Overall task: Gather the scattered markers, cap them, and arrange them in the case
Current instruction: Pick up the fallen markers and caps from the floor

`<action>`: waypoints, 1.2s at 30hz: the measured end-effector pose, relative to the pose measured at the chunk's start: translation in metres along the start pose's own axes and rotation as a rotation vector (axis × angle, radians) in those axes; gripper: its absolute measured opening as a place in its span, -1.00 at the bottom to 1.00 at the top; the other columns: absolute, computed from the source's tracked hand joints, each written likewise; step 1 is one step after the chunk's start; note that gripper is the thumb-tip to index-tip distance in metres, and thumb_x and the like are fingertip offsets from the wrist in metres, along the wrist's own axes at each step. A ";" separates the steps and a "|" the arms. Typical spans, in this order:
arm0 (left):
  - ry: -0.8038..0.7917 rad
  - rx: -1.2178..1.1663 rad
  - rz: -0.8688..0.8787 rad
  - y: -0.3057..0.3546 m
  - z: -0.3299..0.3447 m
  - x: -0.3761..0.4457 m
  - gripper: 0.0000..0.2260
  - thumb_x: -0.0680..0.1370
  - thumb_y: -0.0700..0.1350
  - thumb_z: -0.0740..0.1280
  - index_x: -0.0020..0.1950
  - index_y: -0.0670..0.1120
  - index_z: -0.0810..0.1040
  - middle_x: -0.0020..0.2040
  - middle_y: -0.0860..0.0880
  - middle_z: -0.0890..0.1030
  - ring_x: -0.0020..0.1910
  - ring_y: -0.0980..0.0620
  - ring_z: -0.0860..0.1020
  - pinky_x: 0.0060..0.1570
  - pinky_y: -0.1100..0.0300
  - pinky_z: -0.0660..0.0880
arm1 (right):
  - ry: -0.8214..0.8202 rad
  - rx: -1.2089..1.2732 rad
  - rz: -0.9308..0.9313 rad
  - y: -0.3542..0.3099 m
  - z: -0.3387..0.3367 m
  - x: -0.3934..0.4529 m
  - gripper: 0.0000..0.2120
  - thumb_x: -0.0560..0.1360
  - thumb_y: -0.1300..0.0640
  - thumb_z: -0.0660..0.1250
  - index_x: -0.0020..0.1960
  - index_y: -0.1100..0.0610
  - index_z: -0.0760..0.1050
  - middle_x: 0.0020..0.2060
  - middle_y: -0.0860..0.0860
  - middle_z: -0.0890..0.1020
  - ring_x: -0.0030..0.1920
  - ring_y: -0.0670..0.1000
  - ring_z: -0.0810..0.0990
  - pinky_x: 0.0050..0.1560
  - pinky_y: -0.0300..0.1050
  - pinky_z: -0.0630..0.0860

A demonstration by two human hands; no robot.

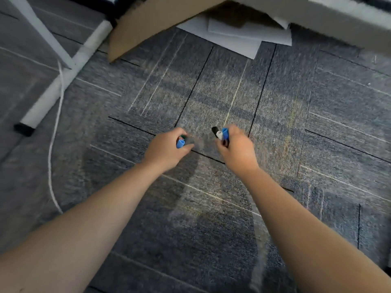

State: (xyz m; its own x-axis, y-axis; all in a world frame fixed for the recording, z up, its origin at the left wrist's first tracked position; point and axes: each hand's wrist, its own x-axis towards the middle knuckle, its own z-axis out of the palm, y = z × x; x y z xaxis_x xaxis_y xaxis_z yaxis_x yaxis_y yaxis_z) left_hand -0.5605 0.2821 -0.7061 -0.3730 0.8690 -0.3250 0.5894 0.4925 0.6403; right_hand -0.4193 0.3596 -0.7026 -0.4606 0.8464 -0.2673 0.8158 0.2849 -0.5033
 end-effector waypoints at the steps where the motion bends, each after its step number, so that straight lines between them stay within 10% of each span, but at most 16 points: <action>1: 0.025 -0.008 -0.015 -0.002 -0.015 -0.003 -0.73 0.52 -0.02 0.31 0.14 -0.15 0.49 -0.09 -0.09 0.54 -0.18 0.02 0.44 -0.26 0.21 0.31 | -0.021 -0.017 -0.051 -0.017 -0.003 0.000 -0.77 0.56 0.11 0.19 0.16 0.20 0.35 -0.06 0.06 0.48 -0.16 0.00 0.44 -0.08 -0.08 0.51; 10: 0.210 -0.114 -0.135 -0.004 -0.178 -0.075 -0.70 0.52 -0.06 0.33 0.20 -0.15 0.47 0.08 -0.12 0.57 -0.02 -0.03 0.51 -0.21 0.24 0.35 | -0.128 -0.063 -0.346 -0.195 -0.070 -0.033 -0.80 0.56 0.07 0.19 0.06 0.21 0.32 -0.16 0.06 0.42 -0.20 0.07 0.43 -0.23 -0.11 0.33; 15: 0.338 -0.200 -0.169 0.031 -0.283 -0.153 -0.78 0.50 -0.09 0.35 0.05 -0.19 0.49 -0.32 0.09 0.42 -0.35 0.15 0.39 -0.41 0.38 0.26 | -0.126 -0.050 -0.467 -0.308 -0.140 -0.083 -0.81 0.56 0.10 0.19 0.07 0.22 0.34 -0.09 0.13 0.51 -0.14 0.15 0.50 -0.17 -0.08 0.38; 23: 0.447 -0.198 -0.144 0.125 -0.444 -0.273 -0.86 0.51 -0.10 0.32 -0.01 -0.14 0.46 -0.29 0.05 0.43 -0.35 0.15 0.37 -0.36 0.36 0.28 | -0.115 0.088 -0.470 -0.451 -0.271 -0.179 -0.80 0.52 0.13 0.25 -0.17 0.08 0.23 -0.41 -0.12 0.30 -0.40 -0.13 0.28 -0.40 -0.23 0.21; 31: 0.370 -0.166 0.029 0.259 -0.547 -0.323 -0.77 0.53 -0.07 0.30 0.11 -0.16 0.46 -0.30 0.02 0.44 -0.38 0.08 0.41 -0.41 0.33 0.29 | 0.048 0.095 -0.383 -0.494 -0.431 -0.244 -0.81 0.52 0.07 0.27 -0.11 0.11 0.27 -0.41 -0.10 0.33 -0.40 -0.11 0.30 -0.41 -0.26 0.22; 36: 0.269 -0.099 0.176 0.351 -0.558 -0.329 -0.69 0.53 -0.07 0.30 0.21 -0.17 0.43 0.05 -0.12 0.55 -0.05 -0.01 0.50 -0.10 0.23 0.41 | 0.197 0.136 -0.260 -0.463 -0.513 -0.279 -0.87 0.53 0.14 0.25 -0.01 0.19 0.36 -0.37 -0.04 0.37 -0.30 0.01 0.36 -0.37 -0.22 0.25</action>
State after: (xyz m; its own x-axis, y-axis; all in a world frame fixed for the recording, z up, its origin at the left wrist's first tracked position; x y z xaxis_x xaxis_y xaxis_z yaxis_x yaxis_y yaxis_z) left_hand -0.6312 0.1422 0.0140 -0.4555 0.8901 -0.0167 0.5939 0.3178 0.7391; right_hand -0.4891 0.2224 0.0268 -0.5593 0.8279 0.0414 0.6199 0.4509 -0.6422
